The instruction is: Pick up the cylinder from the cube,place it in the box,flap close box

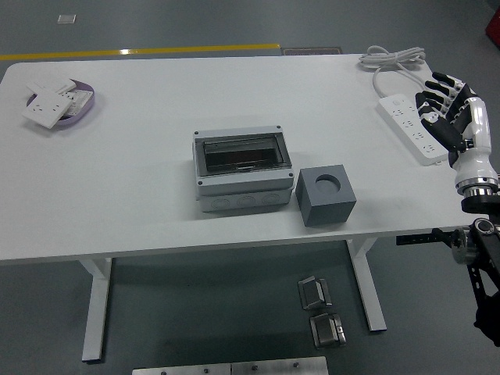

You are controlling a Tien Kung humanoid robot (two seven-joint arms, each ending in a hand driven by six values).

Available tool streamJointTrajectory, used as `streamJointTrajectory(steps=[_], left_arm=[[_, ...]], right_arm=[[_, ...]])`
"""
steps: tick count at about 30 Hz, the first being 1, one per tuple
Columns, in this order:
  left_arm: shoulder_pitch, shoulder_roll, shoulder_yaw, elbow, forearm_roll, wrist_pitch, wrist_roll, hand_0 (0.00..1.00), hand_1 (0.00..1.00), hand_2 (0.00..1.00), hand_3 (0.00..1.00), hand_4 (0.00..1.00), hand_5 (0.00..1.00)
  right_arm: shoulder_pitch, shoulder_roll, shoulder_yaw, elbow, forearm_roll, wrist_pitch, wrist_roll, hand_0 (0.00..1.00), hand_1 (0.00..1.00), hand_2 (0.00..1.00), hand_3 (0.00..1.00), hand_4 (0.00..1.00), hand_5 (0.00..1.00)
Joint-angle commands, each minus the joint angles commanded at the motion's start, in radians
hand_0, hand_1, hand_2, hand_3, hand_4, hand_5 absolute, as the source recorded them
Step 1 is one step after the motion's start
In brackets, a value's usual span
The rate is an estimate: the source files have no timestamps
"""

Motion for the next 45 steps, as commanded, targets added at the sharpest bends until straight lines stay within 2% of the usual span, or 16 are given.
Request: streamJointTrajectory(steps=[1, 33, 45], left_arm=[[0.0, 0.0, 0.0, 0.0, -0.001, 0.0, 0.0, 0.583, 0.618, 0.568, 0.606, 0.653, 0.29], [0.0, 0.005, 0.003, 0.0, -0.007, -0.001, 0.0, 0.584, 0.619, 0.569, 0.606, 0.653, 0.287], [-0.004, 0.016, 0.007, 0.0, -0.011, -0.002, 0.001, 0.584, 0.618, 0.569, 0.606, 0.651, 0.284]], right_arm=[[0.0, 0.001, -0.002, 0.001, 0.0, 0.002, -0.001, 0.765, 0.715, 0.729, 0.695, 0.709, 0.161], [-0.013, 0.005, -0.001, 0.003, 0.008, 0.009, -0.015, 0.776, 0.724, 0.74, 0.707, 0.734, 0.167], [-0.009, 0.003, -0.001, -0.002, 0.004, 0.006, -0.022, 0.776, 0.726, 0.743, 0.706, 0.744, 0.179]])
